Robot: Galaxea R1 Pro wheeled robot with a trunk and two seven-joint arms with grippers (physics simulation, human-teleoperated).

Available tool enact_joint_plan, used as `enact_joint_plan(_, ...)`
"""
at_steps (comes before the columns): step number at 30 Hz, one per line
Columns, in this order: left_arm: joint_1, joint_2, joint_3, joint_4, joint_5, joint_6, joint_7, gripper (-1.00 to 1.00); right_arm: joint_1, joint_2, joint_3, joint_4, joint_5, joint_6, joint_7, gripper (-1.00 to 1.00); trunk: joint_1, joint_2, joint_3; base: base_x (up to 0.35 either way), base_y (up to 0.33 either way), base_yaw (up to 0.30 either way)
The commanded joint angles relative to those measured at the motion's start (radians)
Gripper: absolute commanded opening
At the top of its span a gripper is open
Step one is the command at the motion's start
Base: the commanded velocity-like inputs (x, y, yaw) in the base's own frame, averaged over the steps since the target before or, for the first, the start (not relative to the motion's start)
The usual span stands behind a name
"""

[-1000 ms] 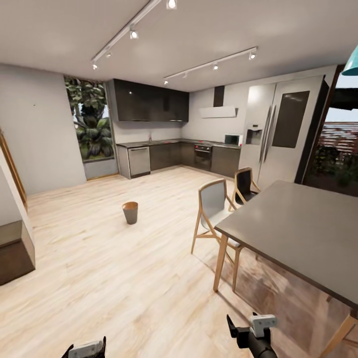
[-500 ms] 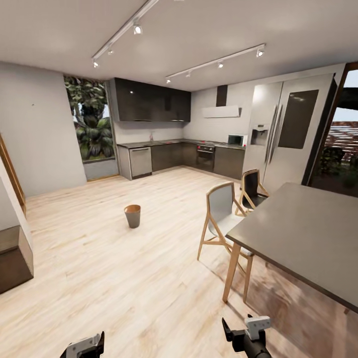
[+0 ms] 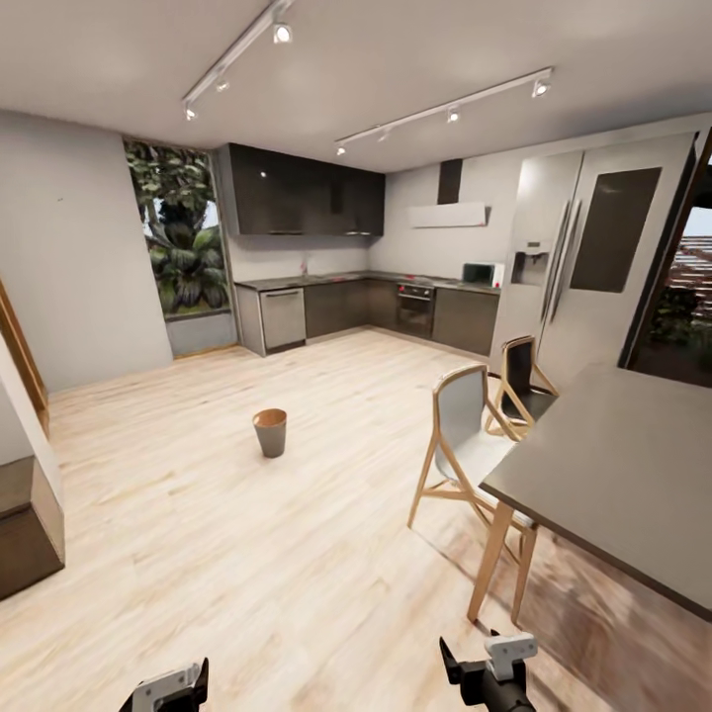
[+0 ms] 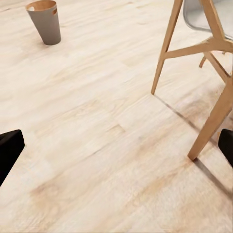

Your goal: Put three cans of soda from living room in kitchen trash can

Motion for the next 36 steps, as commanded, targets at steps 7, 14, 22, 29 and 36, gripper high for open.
enact_joint_plan(7, 0.001, 0.0, 0.0, -0.001, -0.002, 0.0, 0.004, 1.0, 0.0, -0.001, 0.011, 0.007, 0.0, 0.0, -0.001, 1.0, 0.0, 0.0, -0.011, 0.275, 0.199, 0.0)
enact_joint_plan(14, 0.001, -0.001, 0.0, 0.0, -0.004, 0.0, 0.005, 1.0, 0.0, 0.0, 0.013, 0.01, 0.001, 0.0, -0.001, 1.0, 0.0, 0.0, -0.021, 0.275, 0.199, 0.0)
enact_joint_plan(22, 0.001, -0.001, -0.001, 0.0, -0.005, -0.001, 0.004, 1.0, 0.0, 0.0, 0.014, 0.01, 0.001, 0.0, -0.001, 1.0, 0.0, 0.0, -0.033, 0.284, 0.186, 0.0)
enact_joint_plan(29, 0.001, -0.001, -0.002, 0.002, -0.006, -0.001, 0.002, 1.0, 0.0, 0.0, 0.014, 0.011, 0.001, 0.0, -0.001, 1.0, 0.0, 0.0, -0.044, 0.296, 0.162, 0.0)
enact_joint_plan(36, 0.001, 0.0, -0.002, 0.002, -0.006, -0.002, 0.001, 1.0, 0.0, 0.0, 0.014, 0.011, 0.001, 0.0, -0.001, 1.0, 0.0, 0.0, -0.054, 0.299, 0.157, 0.0)
